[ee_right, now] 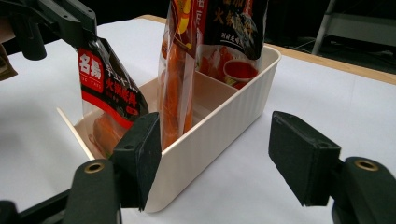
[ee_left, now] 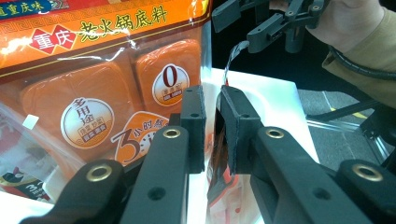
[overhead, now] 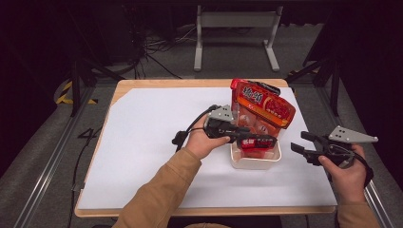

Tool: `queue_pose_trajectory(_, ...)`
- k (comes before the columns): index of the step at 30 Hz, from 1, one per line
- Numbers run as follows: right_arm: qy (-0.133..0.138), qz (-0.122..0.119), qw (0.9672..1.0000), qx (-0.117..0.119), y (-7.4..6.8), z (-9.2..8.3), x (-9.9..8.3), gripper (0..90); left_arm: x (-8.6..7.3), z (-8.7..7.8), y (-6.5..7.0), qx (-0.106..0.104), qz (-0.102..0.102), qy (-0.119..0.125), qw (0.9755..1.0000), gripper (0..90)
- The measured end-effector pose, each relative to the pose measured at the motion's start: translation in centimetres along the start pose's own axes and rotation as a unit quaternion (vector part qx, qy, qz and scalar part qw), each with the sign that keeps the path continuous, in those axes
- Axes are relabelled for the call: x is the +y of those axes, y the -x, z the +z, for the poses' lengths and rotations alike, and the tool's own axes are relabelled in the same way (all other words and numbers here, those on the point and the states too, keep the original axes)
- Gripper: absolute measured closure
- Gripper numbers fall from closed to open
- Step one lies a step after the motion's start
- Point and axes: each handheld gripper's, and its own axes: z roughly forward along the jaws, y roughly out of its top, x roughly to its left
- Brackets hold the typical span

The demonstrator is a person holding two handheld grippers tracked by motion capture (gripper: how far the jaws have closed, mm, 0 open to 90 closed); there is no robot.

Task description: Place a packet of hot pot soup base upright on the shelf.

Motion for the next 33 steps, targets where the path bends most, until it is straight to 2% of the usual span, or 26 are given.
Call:
queue_pose_trajectory(5,0.001,-0.001,1.0000,0.002,0.0,0.1,0.1,34.9,0.1,-0.4,0.2,0.004,-0.002,0.008,1.0000,66.7)
queue_pose_trajectory(6,0.001,-0.001,1.0000,0.002,0.0,0.2,0.1,34.8,0.1,-0.6,0.3,0.005,-0.003,0.012,0.9999,66.7)
queue_pose_trajectory(10,-0.001,-0.002,1.0000,0.005,0.0,0.4,0.2,34.6,0.3,-1.6,0.8,0.021,-0.003,0.025,0.9995,47.9)
queue_pose_trajectory(12,-0.001,-0.001,1.0000,0.005,0.0,0.5,0.2,34.5,0.3,-2.1,0.9,0.020,-0.004,0.030,0.9993,45.1)
queue_pose_trajectory(16,-0.002,-0.002,1.0000,0.007,0.0,0.6,0.2,34.2,0.4,-3.2,1.4,0.035,-0.007,0.036,0.9987,37.2)
queue_pose_trajectory(25,-0.003,-0.003,0.9999,0.011,0.1,1.1,0.5,33.8,0.0,-6.6,2.1,0.074,-0.014,0.038,0.9965,33.0)
queue_pose_trajectory(27,-0.003,-0.003,0.9999,0.012,0.1,1.2,0.5,33.7,-0.1,-6.9,2.1,0.076,-0.014,0.039,0.9962,31.6)
queue_pose_trajectory(33,-0.004,-0.002,0.9999,0.012,0.1,1.4,0.5,32.4,-1.6,-9.9,2.0,0.113,-0.023,0.038,0.9926,28.8)
